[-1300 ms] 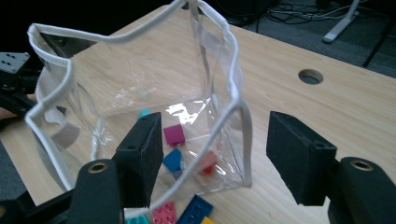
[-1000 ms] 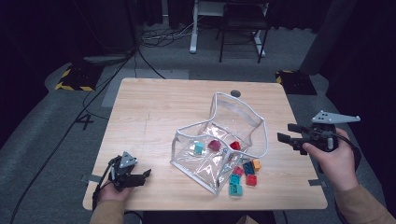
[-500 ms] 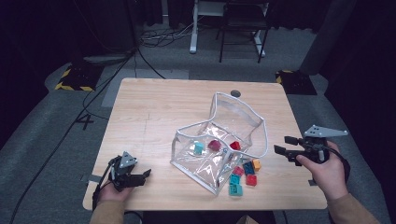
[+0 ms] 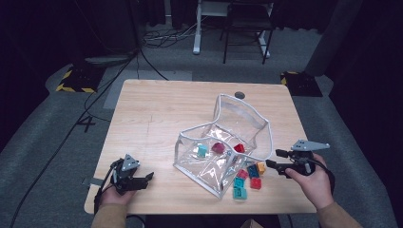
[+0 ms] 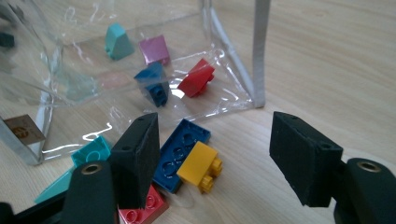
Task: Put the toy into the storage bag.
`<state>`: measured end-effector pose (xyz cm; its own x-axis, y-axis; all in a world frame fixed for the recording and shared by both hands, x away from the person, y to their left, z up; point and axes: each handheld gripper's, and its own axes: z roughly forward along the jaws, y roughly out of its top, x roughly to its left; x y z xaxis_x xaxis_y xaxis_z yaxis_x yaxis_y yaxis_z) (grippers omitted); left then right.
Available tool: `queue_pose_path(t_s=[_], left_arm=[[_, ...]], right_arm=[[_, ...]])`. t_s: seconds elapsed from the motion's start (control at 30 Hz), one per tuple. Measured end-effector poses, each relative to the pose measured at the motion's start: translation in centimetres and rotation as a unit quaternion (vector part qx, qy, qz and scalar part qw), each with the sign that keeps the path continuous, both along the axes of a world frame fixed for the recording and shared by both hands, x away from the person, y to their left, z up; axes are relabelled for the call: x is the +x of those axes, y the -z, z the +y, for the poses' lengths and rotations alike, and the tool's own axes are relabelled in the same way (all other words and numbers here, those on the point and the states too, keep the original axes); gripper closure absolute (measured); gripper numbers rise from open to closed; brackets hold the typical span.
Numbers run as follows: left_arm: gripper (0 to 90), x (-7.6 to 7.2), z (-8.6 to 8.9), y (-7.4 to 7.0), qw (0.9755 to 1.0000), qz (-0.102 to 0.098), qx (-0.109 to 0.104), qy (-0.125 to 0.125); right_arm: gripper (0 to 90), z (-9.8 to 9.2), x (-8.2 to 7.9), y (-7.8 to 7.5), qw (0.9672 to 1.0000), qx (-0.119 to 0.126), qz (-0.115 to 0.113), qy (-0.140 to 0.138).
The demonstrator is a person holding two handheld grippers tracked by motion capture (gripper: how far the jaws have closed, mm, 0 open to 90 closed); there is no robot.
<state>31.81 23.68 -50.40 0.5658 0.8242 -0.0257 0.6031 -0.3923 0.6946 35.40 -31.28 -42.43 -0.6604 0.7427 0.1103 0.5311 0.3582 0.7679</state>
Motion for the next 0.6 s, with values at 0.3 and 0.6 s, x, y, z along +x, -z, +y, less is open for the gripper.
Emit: queue_pose_path(t_s=[0.3,0.6], left_arm=[[23.7,0.0,0.0,0.0,1.0,-0.001,0.0,0.0],[23.7,0.0,0.0,0.0,1.0,-0.002,0.0,0.0]], right_arm=[[35.3,1.2,0.4,3.0,0.9998,-0.008,0.019,-0.007],[39.2,1.4,0.8,5.1,0.9994,-0.017,0.032,-0.002]])
